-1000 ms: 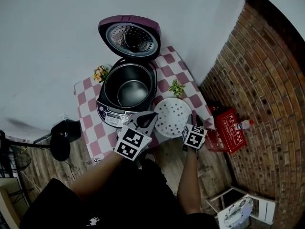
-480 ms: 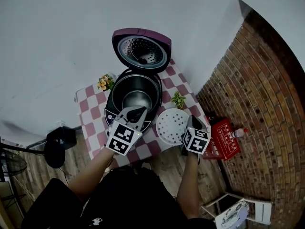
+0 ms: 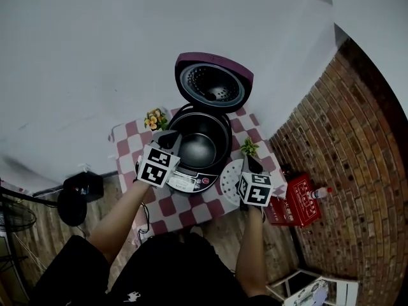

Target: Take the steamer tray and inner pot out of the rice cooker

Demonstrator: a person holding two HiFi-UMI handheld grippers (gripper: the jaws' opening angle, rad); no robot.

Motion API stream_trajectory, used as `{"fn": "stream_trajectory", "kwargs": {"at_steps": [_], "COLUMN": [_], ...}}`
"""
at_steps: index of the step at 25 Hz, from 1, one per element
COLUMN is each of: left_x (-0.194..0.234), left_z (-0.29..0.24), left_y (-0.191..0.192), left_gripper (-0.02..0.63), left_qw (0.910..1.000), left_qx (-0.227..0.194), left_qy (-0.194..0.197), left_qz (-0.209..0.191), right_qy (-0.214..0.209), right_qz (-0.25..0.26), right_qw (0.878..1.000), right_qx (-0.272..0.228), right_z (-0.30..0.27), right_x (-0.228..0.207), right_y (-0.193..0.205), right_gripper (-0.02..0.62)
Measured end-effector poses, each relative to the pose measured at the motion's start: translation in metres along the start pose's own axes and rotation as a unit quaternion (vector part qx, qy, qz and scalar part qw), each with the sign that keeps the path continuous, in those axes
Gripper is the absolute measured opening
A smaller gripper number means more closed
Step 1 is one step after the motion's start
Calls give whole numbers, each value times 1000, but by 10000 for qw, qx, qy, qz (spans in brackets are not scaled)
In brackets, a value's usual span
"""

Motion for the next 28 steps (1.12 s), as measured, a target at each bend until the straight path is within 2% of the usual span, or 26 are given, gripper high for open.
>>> {"fn": "stream_trajectory", "kwargs": {"at_steps": [2,7,16,18,24,28], "left_x": [16,42,48,48,62,66], "left_z": [-6,-24,-56,-63,-87,-102], "left_y": [5,17,36,40,51,55], "left_gripper": [43,72,140,164,193,201], "left_qw": [10000,9998,9969,9954,9890,9850], "left_qx": [85,219,713,854,1329,1527], "left_qy": [-51,-23,301,350,417,507], "left_qz": [5,-38,-157,-245,-502,-623], "right_qy": [-45,-150,-377,-467,-545,-528], "right_qz": [134,506,1256,1367,1917,2167], "right_qw": [9999,9986,9908,9887,9761,9669], "right_qx": [28,90,331,396,864,1240], "right_z": [-9,-30,-64,-74,-108,-132], "right_x": [13,39,64,68,67,64], "right_y": [-7,-22,-37,-39,-36,-36], "right_gripper": [3,5,15,35,167,202]}}
Point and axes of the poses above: the fingertips, and each gripper's own axes: z backward along the fingers, x to its left, y out of its underside, the point moved 4 cm from there along z, backward along the fingers, and after that the axes turned 2 degrees about y, right-handed, at the moved point
